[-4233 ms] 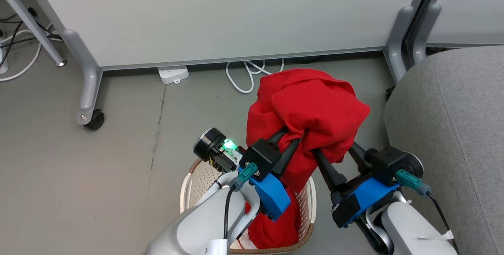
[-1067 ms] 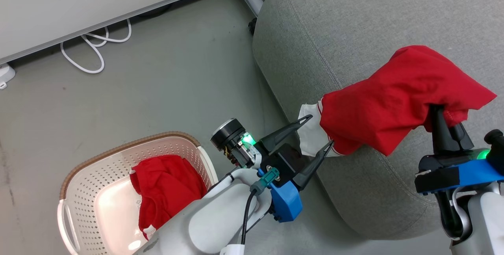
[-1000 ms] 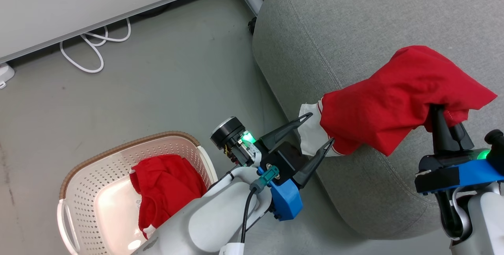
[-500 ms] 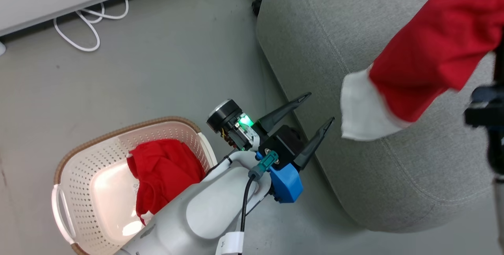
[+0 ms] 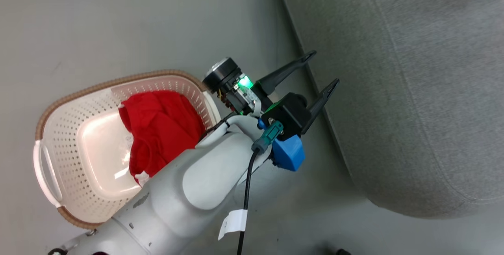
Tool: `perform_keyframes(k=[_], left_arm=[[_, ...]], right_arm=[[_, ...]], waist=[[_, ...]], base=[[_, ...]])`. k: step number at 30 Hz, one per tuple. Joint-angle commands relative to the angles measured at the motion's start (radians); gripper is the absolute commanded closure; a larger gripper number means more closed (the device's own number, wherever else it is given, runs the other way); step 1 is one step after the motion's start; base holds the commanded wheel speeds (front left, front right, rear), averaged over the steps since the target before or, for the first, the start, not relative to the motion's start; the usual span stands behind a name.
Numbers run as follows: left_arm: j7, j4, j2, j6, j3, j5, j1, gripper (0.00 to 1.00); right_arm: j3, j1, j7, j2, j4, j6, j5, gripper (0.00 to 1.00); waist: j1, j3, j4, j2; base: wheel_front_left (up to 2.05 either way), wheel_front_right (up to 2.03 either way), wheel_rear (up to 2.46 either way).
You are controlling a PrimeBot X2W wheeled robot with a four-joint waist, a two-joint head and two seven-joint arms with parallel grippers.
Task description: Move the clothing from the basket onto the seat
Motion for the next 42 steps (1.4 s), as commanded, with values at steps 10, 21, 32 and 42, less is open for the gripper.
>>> perform_keyframes(k=[10, 21, 32, 42], left_arm=[[0.01, -0.024, 0.003, 0.018, -0.011, 0.028, -0.091, 0.0], [0.014, -0.026, 0.019, 0.022, -0.016, 0.026, -0.113, 0.0], [0.012, -0.026, 0.028, 0.033, -0.02, 0.015, -0.115, 0.0], [-0.005, -0.027, 0.022, 0.048, 0.004, -0.022, -0.052, 0.0]], right_arm=[[-0.054, 0.006, -0.001, -0.061, 0.206, 0.0, -0.008, 1.0], [-0.007, 0.05, -0.001, 0.012, 0.386, 0.0, -0.001, 1.0], [0.031, 0.047, -0.001, 0.042, 0.516, 0.0, 0.027, 0.0], [-0.021, 0.246, -0.001, 0.066, 0.394, 0.0, -0.012, 0.0]], waist=[[-0.0001, 0.14, 0.042, 0.0], [-0.0001, 0.184, 0.046, 0.0], [-0.0001, 0.18, 0.048, 0.0], [-0.0001, 0.043, 0.035, 0.0]], base=[[0.0, 0.0, 0.0], [0.0, 0.0, 0.0], [0.0, 0.0, 0.0], [0.0, 0.0, 0.0]])
